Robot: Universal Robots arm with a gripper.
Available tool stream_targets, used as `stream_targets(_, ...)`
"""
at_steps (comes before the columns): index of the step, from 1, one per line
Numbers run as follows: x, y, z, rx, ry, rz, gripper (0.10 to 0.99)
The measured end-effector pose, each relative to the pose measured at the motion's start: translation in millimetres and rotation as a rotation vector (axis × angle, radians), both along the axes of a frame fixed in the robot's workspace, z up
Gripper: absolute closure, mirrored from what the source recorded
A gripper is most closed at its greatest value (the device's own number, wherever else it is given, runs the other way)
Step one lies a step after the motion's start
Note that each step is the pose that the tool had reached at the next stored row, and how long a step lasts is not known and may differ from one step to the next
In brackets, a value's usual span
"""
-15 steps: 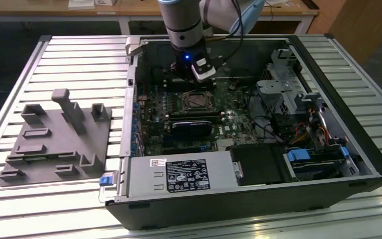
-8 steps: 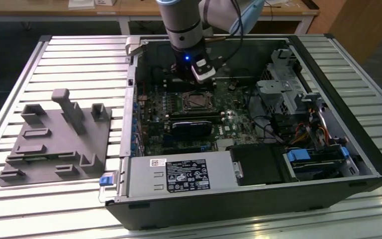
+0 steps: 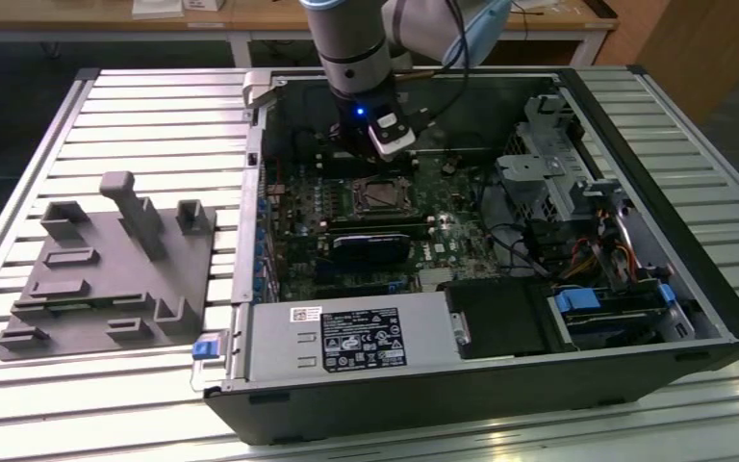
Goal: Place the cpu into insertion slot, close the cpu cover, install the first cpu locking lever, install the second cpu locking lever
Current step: 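Install the first cpu locking lever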
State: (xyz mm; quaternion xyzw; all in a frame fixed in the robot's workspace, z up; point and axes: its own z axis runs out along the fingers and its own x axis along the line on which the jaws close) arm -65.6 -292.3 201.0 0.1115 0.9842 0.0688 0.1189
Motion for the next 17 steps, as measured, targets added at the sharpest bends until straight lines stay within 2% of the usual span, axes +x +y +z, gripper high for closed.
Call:
stream_targets(6,-1.0,2.4,-0.1,-0.002,-0.0023,0.0,0.98)
stream_targets(17,-1.2,2.4,-3.9,-0.038,-0.0235,-0.002,0.98)
